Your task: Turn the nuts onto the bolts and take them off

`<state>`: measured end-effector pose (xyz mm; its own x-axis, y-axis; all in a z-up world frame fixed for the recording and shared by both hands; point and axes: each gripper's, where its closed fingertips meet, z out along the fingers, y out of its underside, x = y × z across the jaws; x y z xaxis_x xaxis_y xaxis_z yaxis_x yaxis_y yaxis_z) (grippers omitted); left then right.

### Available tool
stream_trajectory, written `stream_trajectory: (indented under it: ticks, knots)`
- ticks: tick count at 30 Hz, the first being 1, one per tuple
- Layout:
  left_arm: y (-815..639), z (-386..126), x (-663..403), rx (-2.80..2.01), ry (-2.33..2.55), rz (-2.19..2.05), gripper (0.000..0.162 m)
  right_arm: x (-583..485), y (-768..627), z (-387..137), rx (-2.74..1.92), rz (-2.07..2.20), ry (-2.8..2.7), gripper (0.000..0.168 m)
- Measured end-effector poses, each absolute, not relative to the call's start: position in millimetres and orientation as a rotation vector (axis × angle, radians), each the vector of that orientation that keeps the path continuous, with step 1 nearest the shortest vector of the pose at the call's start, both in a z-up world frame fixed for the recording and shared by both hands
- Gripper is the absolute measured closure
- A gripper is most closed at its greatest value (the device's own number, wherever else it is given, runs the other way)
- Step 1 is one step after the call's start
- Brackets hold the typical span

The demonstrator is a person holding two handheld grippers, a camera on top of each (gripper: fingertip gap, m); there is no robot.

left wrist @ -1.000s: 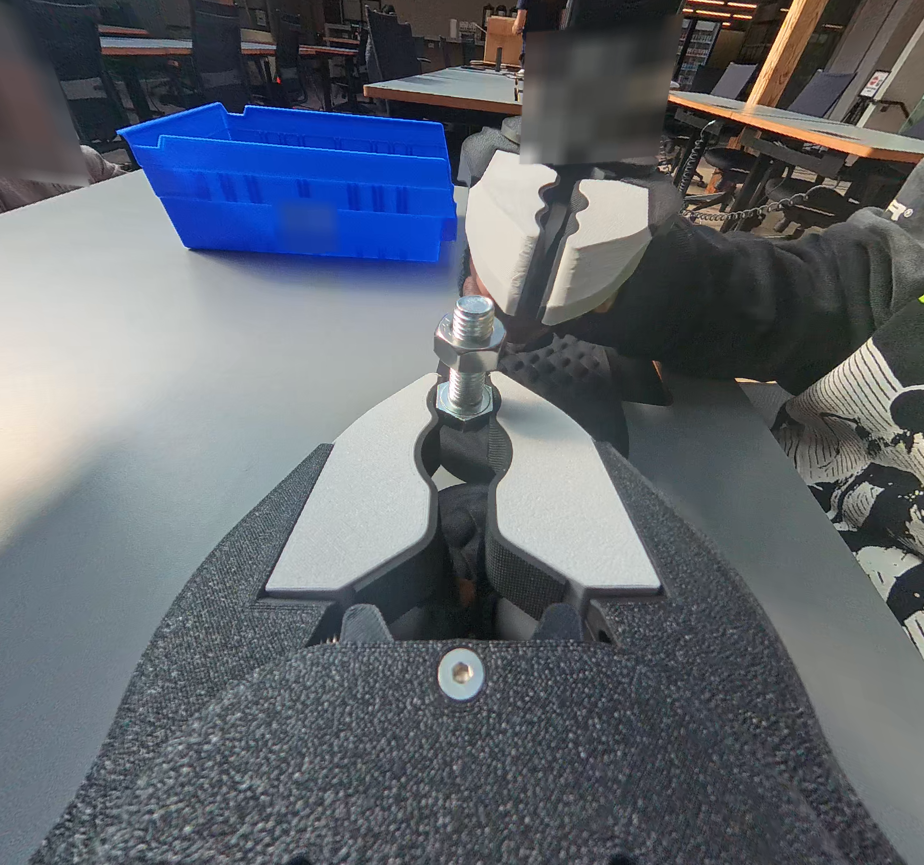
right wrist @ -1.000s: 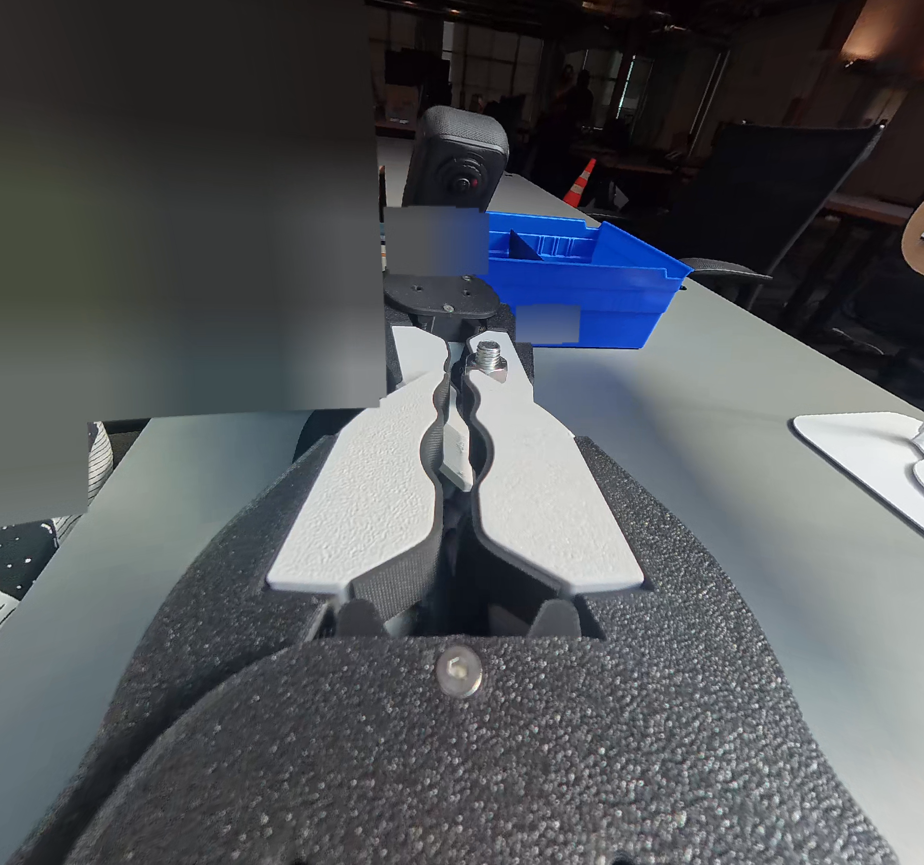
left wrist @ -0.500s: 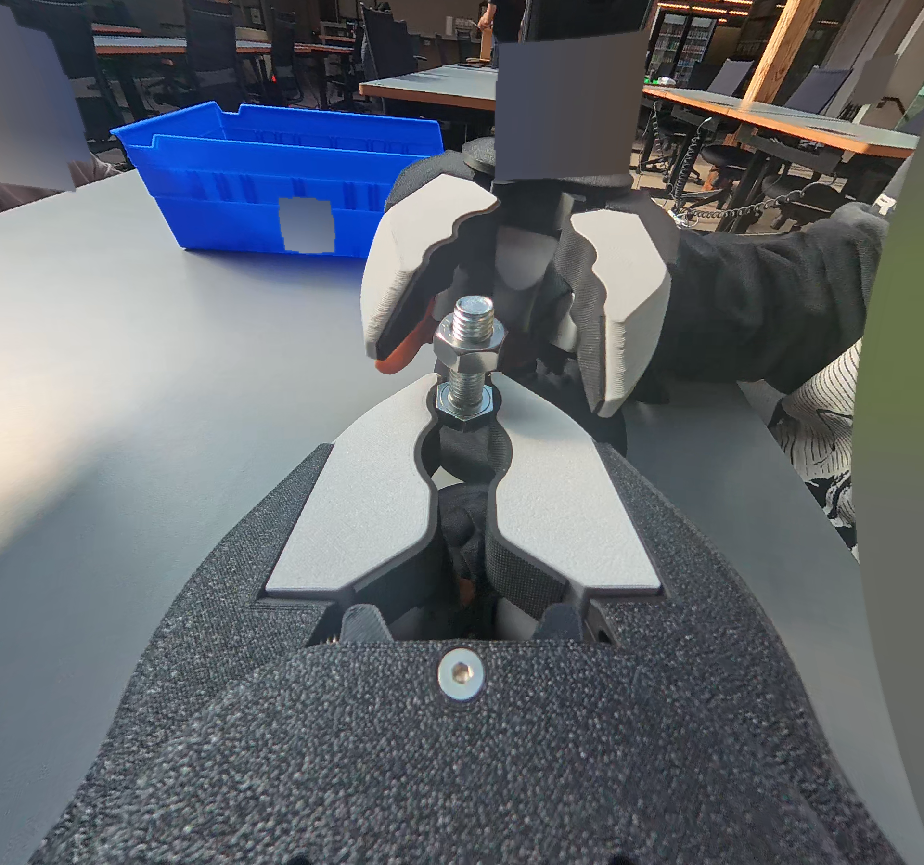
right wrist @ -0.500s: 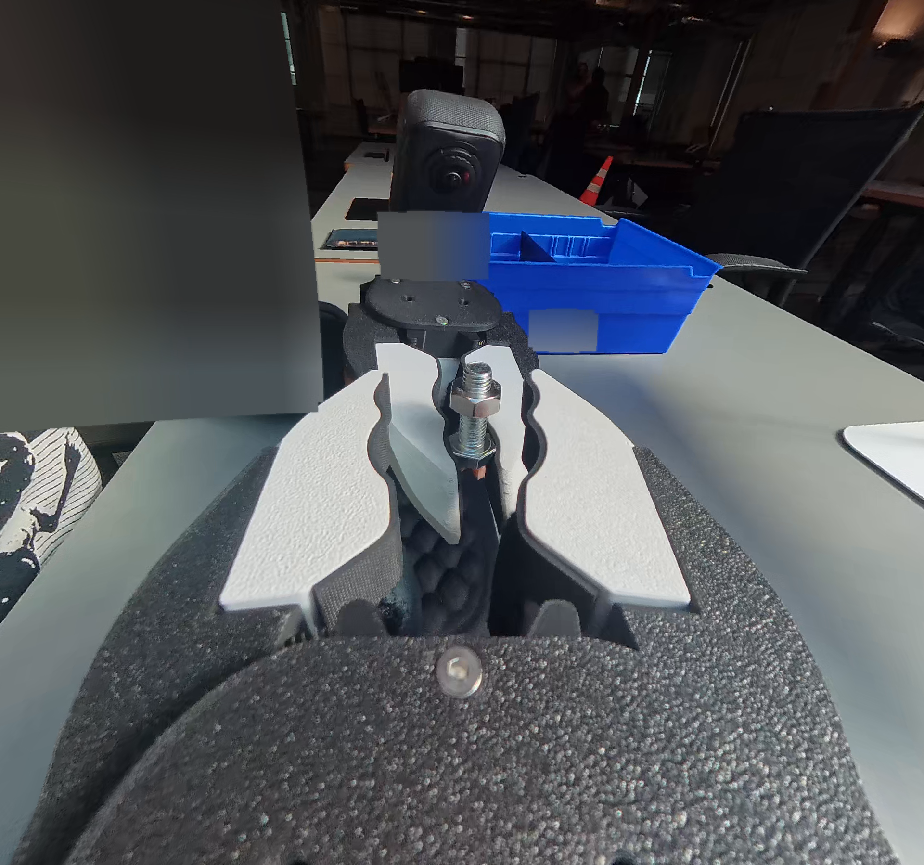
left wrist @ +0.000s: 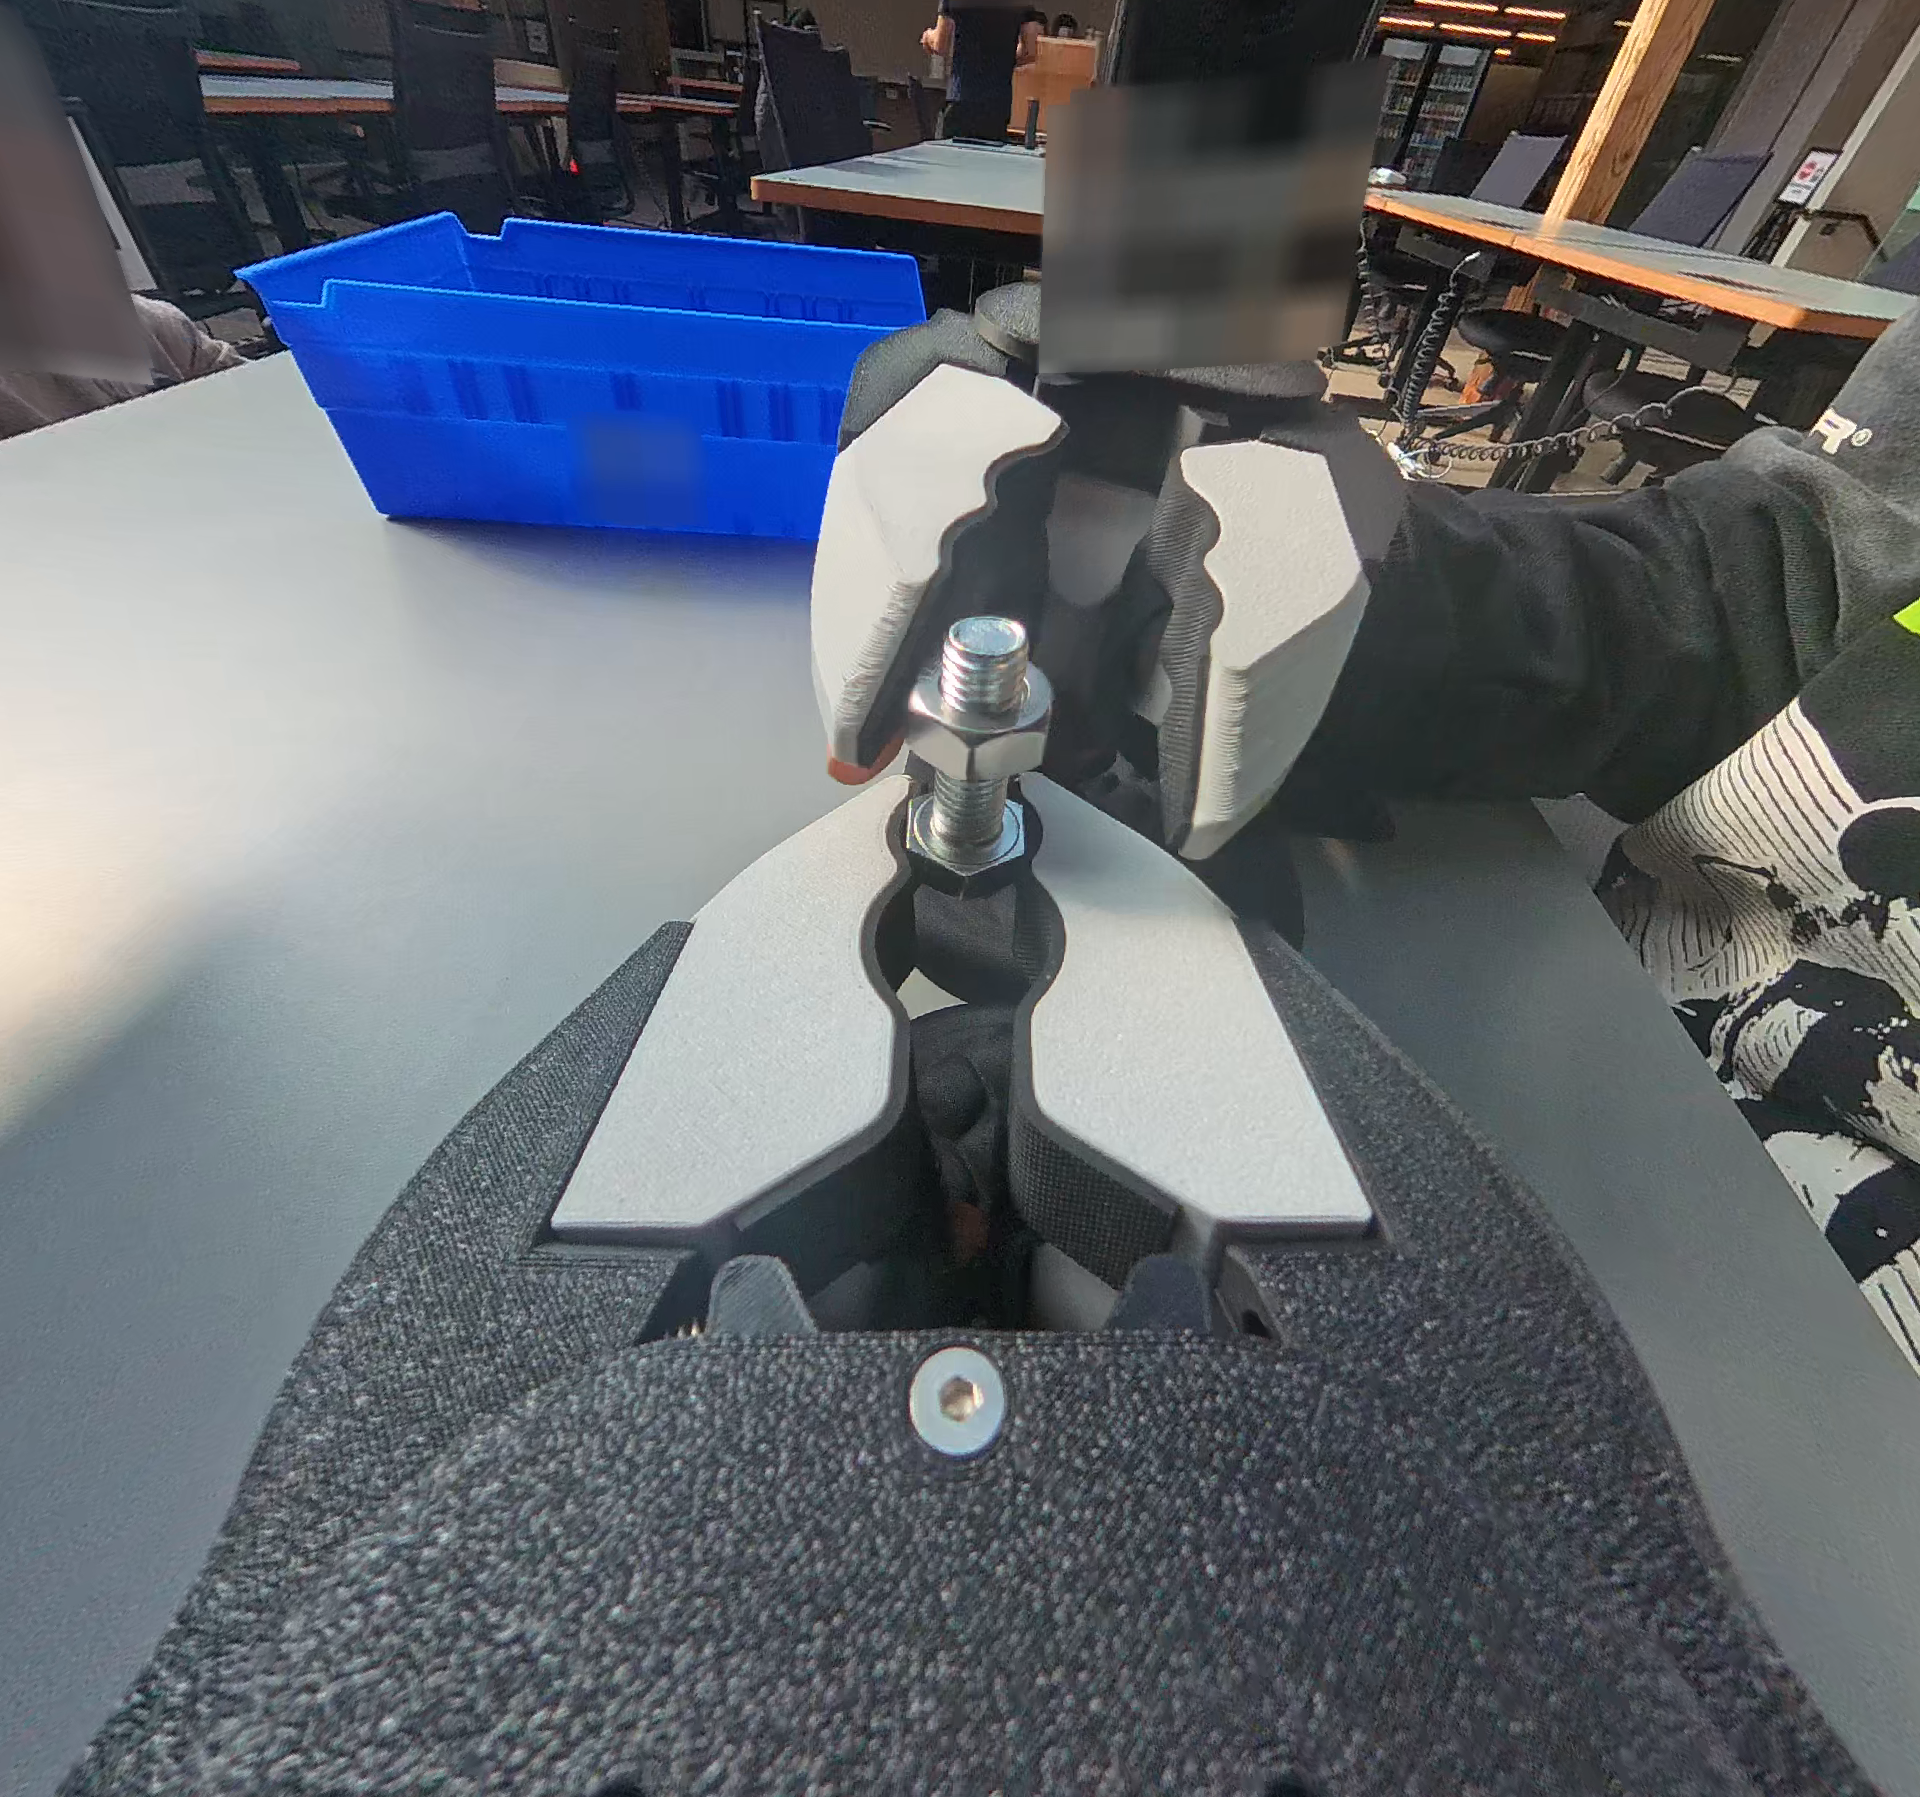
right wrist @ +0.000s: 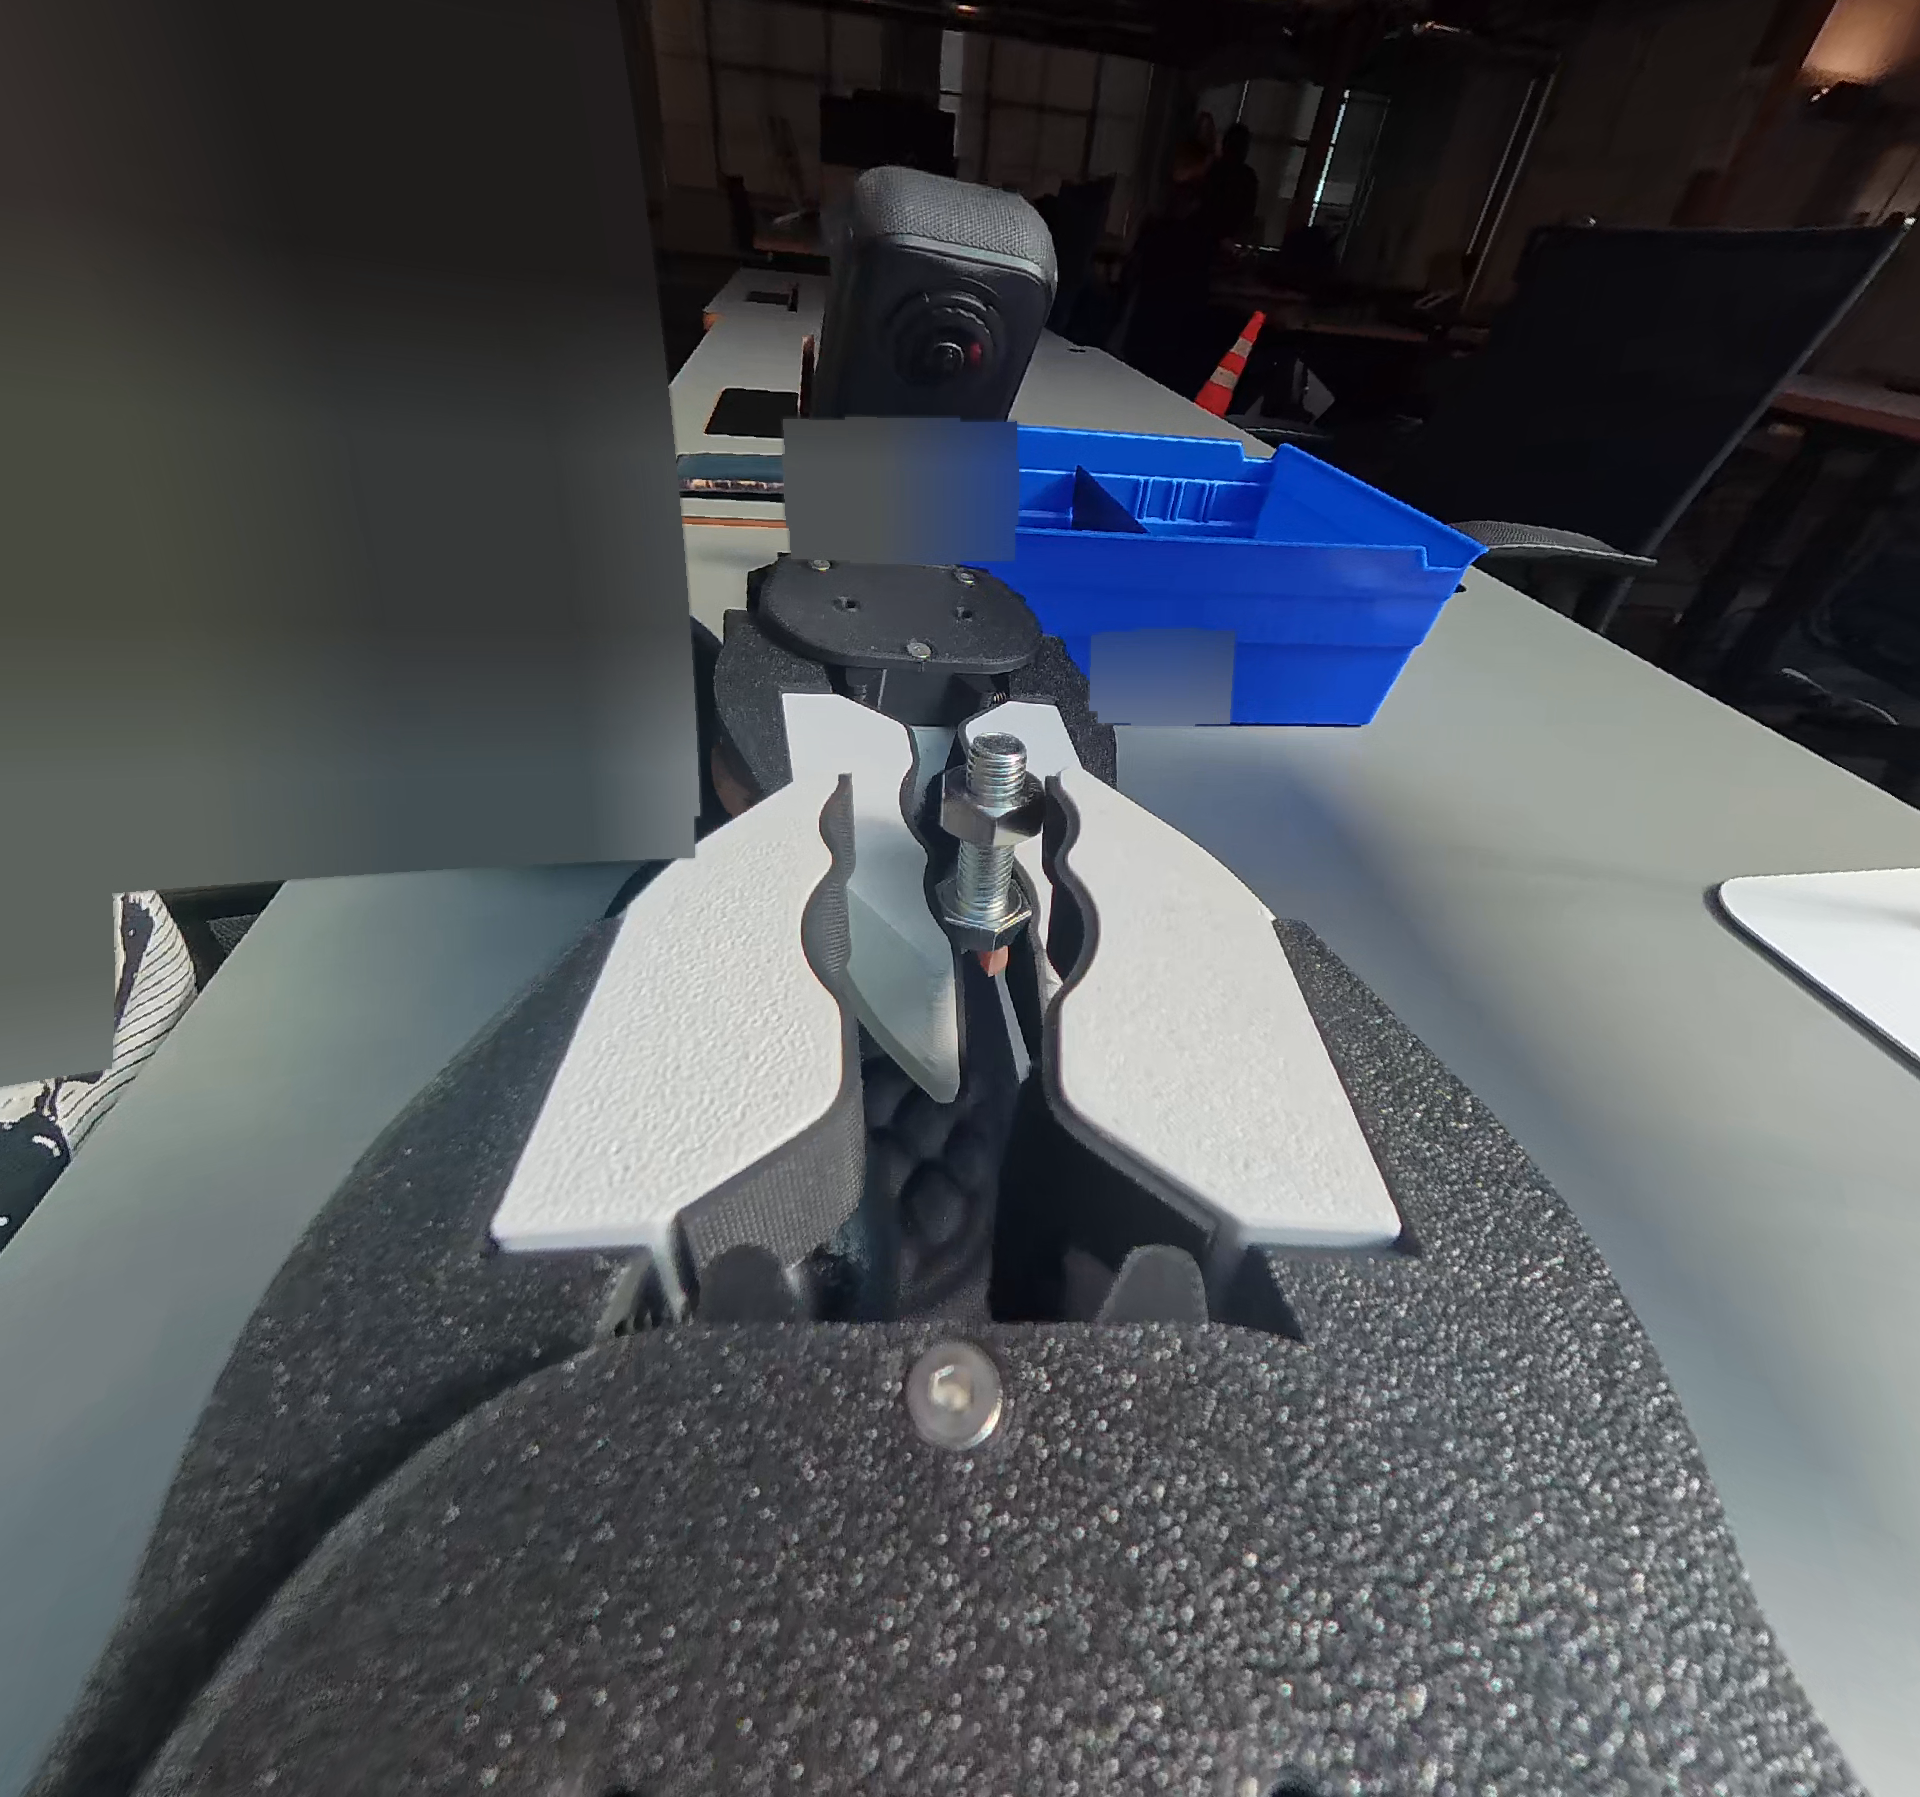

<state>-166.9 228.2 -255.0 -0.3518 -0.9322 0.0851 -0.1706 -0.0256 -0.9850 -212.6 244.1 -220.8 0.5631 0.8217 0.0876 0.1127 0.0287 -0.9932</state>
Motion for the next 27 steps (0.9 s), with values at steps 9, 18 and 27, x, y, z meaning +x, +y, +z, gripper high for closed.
stream_trajectory:
  ticks: [9,18,27]
  knots:
    - [228,-255,-167,-1.181,1.579,-1.438,0.148,-198,239,-218,-1.468,0.624,-0.815,0.156]
    - [228,-255,-167,-1.181,1.580,-1.439,0.148,-192,241,-215,-1.458,0.642,-0.780,0.139]
    - [227,-256,-168,-1.178,1.589,-1.437,0.148,-215,248,-219,-1.458,0.681,-0.843,0.127]
